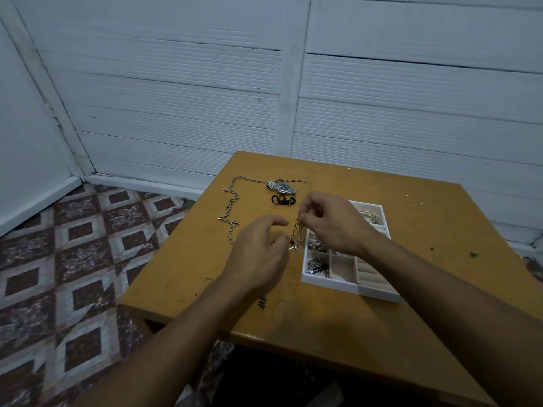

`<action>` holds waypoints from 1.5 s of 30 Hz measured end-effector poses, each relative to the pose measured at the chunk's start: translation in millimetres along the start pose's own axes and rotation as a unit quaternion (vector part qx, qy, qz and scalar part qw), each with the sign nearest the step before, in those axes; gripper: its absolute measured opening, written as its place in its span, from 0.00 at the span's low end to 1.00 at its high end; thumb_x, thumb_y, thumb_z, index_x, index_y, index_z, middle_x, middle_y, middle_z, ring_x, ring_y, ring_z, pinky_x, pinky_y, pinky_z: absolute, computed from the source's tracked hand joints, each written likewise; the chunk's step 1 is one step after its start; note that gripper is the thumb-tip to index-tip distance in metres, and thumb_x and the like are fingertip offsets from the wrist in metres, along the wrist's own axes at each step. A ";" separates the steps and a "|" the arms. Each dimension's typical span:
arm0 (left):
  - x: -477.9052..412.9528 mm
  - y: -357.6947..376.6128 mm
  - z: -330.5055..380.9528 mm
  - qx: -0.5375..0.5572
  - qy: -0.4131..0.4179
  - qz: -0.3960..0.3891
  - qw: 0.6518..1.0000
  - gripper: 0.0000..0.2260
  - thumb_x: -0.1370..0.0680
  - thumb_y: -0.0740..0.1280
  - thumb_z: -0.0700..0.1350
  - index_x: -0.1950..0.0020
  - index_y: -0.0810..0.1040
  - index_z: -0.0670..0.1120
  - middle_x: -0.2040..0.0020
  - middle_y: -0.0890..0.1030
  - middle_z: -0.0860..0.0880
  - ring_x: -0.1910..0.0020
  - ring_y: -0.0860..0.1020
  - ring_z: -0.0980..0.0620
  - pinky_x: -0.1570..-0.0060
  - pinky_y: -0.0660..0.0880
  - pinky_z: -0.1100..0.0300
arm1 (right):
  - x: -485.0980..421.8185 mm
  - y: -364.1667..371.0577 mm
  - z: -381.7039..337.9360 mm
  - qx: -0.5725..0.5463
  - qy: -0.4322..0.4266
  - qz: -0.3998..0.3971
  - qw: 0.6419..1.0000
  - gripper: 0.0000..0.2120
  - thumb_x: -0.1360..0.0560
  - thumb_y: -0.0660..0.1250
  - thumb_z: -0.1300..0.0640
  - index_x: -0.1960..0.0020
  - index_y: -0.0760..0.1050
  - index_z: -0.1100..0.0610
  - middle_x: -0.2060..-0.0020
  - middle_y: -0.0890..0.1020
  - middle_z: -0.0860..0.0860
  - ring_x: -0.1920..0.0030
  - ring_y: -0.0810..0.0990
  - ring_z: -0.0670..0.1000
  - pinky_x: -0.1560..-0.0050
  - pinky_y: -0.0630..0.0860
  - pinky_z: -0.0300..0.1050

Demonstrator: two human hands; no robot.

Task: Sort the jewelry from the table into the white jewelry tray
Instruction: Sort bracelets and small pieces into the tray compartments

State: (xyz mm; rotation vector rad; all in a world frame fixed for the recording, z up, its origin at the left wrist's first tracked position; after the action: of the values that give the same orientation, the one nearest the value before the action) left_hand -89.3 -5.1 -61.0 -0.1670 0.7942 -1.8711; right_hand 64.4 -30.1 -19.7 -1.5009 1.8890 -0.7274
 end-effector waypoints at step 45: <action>-16.8 25.6 36.9 0.629 -0.311 -0.126 0.701 0.26 0.19 0.55 0.58 0.38 0.75 0.36 0.46 0.82 0.37 0.47 0.82 0.41 0.46 0.78 0.48 | -6.5 -65.8 -38.9 -0.037 -0.010 0.014 0.999 0.03 0.24 0.69 0.61 0.51 0.78 0.58 0.61 0.81 0.54 0.63 0.83 0.48 0.64 0.77 0.43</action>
State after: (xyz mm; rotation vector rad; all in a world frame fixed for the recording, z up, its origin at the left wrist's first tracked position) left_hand -45.3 -12.9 -43.7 -0.0120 -1.0812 -2.0114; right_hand 78.6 -35.5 55.4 -1.5173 1.9377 -0.6340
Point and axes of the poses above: each hand's wrist, its own x-axis away from the middle knuckle, its own y-axis out of the palm, z = x × y, the point moved 2 cm from there along -x, towards the middle knuckle
